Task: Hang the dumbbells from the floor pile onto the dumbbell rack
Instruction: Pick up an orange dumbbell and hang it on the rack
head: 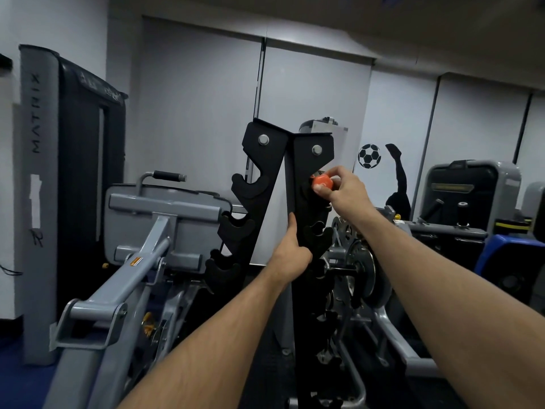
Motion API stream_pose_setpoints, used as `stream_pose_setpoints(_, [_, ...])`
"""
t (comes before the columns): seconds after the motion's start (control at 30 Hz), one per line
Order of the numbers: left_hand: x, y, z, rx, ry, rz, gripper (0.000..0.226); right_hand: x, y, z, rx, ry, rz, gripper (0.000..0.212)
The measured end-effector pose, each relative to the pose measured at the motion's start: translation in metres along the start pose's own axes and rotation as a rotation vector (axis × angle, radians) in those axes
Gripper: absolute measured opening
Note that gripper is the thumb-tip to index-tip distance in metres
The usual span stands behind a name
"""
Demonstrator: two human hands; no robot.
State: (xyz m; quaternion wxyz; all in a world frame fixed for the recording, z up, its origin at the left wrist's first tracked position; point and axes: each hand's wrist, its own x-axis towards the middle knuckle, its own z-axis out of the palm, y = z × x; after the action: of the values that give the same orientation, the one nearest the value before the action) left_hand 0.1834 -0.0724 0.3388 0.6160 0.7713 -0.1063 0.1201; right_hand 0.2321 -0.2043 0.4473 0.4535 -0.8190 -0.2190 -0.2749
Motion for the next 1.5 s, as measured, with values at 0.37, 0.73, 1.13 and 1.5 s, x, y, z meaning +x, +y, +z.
stream_pose_setpoints(0.37, [0.0,0.002,-0.001,0.001,-0.03,-0.034,0.11,0.0,-0.008,-0.004,-0.125,-0.046,0.002,0.035])
stream_pose_setpoints(0.73, [0.0,0.004,-0.003,0.019,-0.043,-0.051,0.112,-0.007,-0.016,-0.003,-0.18,-0.085,0.028,0.044])
stream_pose_setpoints(1.13, [-0.002,0.007,-0.005,0.034,-0.054,-0.043,0.109,-0.004,-0.013,-0.005,-0.157,-0.082,0.022,0.041])
stream_pose_setpoints(1.5, [-0.002,0.006,-0.003,0.044,-0.041,-0.034,0.11,-0.001,-0.004,0.001,0.037,-0.018,0.053,0.027])
